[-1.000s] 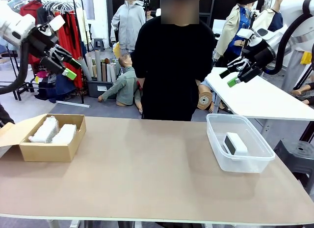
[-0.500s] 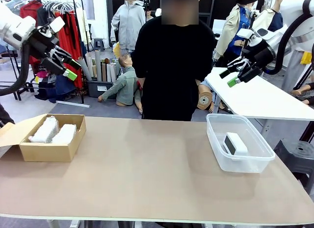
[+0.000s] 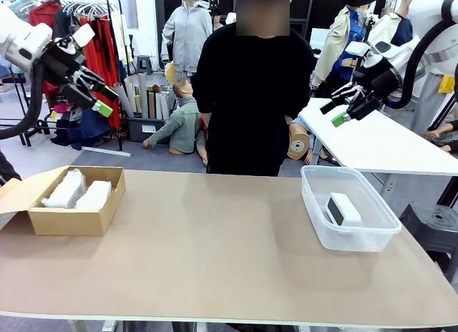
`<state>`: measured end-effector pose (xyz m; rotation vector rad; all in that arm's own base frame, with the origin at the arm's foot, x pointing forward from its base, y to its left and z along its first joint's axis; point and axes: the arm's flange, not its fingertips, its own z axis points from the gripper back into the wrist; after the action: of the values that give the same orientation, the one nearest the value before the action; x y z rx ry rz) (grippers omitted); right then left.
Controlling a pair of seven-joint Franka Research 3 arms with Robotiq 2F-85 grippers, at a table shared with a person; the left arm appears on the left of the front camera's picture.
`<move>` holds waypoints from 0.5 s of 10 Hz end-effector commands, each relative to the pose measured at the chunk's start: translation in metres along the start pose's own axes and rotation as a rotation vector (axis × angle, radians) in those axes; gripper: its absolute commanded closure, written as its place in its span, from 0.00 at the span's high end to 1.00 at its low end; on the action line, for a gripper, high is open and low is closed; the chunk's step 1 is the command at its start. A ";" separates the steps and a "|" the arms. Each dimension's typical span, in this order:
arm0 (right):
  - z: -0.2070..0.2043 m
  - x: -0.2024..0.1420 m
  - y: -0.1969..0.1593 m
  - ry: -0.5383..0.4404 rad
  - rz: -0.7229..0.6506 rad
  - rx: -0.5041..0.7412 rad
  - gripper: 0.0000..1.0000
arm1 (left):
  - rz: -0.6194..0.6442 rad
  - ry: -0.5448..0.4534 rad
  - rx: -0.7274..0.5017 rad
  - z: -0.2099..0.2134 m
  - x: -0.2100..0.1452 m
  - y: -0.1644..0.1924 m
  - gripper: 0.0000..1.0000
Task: Separate and place wrapped and unwrapped clocks.
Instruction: If the picked Digital clock is wrapped, place it in the Package Box ; if not, place it in the Organizing box.
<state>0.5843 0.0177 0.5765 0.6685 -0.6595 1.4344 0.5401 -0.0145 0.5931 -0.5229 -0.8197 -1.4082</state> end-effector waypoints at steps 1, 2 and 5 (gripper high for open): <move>0.001 0.001 0.002 0.001 0.002 0.001 1.00 | -0.003 0.002 0.002 0.001 0.001 -0.001 1.00; 0.001 0.001 0.002 0.001 0.002 0.001 1.00 | -0.003 0.002 0.002 0.001 0.001 -0.001 1.00; 0.001 0.001 0.002 0.001 0.002 0.001 1.00 | -0.003 0.002 0.002 0.001 0.001 -0.001 1.00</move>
<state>0.5843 0.0177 0.5765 0.6684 -0.6595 1.4343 0.5401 -0.0145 0.5931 -0.5229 -0.8197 -1.4082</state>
